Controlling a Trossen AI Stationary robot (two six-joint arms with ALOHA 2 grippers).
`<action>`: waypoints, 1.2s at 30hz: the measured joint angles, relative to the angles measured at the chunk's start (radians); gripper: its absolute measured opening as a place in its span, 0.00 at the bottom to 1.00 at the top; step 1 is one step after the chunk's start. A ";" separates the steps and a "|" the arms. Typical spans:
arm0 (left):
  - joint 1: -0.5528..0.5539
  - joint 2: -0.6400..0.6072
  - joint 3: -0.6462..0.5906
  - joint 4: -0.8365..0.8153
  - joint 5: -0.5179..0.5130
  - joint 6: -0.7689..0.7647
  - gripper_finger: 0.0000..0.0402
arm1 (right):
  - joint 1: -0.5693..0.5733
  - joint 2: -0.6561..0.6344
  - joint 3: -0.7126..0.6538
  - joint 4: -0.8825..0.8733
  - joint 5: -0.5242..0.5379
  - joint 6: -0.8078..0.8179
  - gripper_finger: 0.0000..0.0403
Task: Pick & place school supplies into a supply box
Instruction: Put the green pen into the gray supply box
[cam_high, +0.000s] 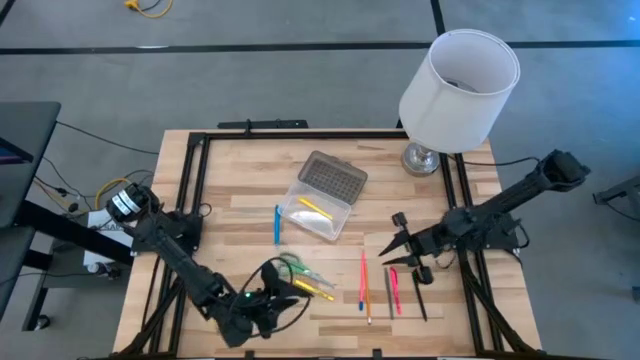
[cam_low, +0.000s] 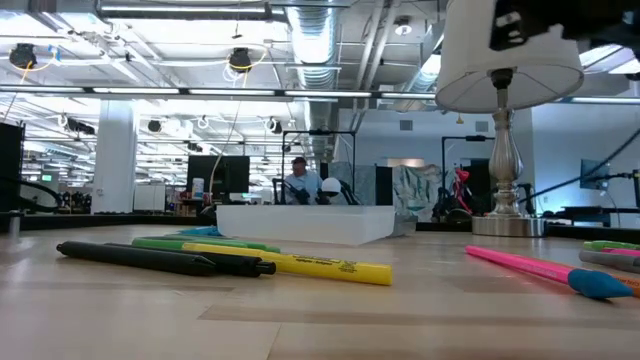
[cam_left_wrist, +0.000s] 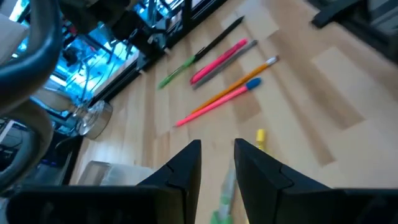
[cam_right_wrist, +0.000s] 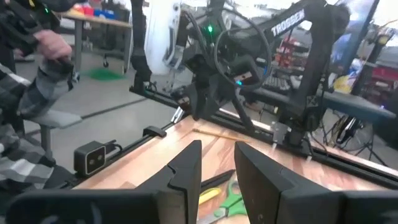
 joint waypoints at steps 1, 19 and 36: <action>-0.012 0.000 0.000 0.000 0.000 0.000 0.22 | 0.000 0.037 0.029 0.000 0.000 0.006 0.23; -0.163 0.000 0.000 -0.057 -0.120 -0.007 0.23 | 0.038 0.388 0.470 -0.768 0.262 0.590 0.23; -0.089 -0.001 0.000 -0.112 -0.127 -0.014 0.23 | 0.118 0.396 0.532 -1.524 0.274 1.322 0.23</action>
